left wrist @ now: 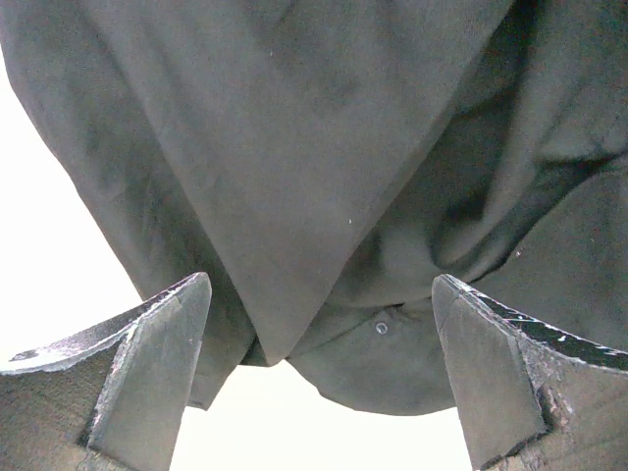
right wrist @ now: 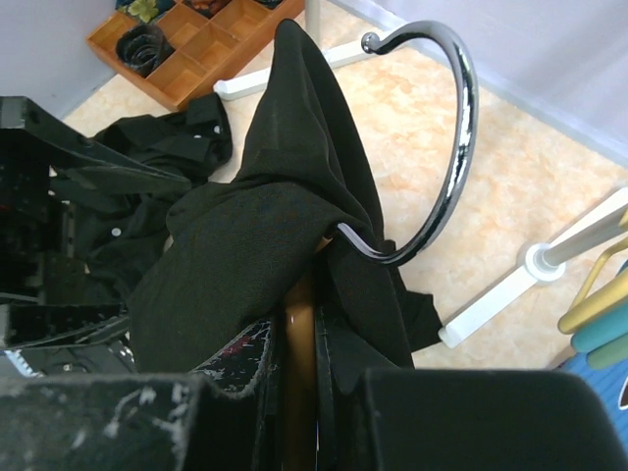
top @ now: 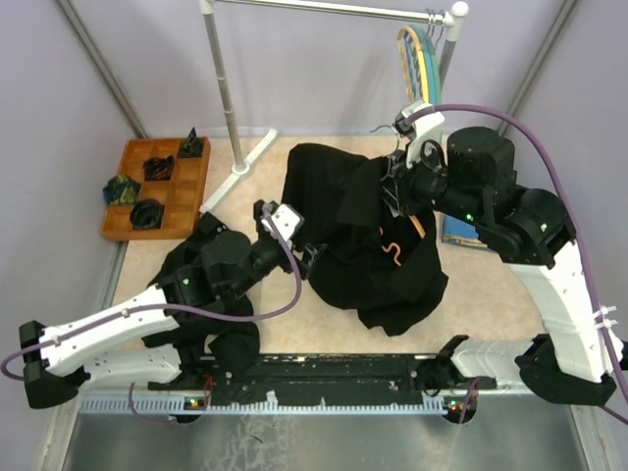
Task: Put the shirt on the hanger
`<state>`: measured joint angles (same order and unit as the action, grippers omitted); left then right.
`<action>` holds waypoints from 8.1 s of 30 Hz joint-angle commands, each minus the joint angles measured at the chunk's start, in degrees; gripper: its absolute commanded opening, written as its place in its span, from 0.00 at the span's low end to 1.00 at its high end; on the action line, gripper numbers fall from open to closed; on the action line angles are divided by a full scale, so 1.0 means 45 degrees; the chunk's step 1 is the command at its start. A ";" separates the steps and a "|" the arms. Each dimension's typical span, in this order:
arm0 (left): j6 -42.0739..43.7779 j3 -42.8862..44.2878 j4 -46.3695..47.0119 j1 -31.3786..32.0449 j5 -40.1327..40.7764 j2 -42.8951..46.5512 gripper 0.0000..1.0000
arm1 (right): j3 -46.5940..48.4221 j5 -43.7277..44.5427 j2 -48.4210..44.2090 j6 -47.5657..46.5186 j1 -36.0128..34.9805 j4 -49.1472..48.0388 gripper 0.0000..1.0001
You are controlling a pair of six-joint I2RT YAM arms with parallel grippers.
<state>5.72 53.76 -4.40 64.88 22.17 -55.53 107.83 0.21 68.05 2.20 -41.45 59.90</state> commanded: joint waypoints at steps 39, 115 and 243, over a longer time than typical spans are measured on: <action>0.1539 0.2028 0.1677 -0.2895 0.6004 -0.1921 0.00 | -0.0937 -0.1983 -0.2194 -0.2004 0.0012 -0.0405 0.00; 0.2419 0.7103 -0.6761 -0.6100 -1.6207 -0.2216 0.68 | -0.5606 -0.7059 -0.4786 -0.5624 0.0017 -0.3473 0.00; 0.1859 0.4649 -0.4140 -0.4360 -1.2321 -0.0320 0.00 | -0.4340 -0.8874 -0.2274 -0.3870 0.0654 -0.5019 0.53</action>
<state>12.16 71.64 -23.38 45.25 -26.79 -56.90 85.91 -34.35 58.54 -11.00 -38.48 33.63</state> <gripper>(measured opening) 0.191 0.533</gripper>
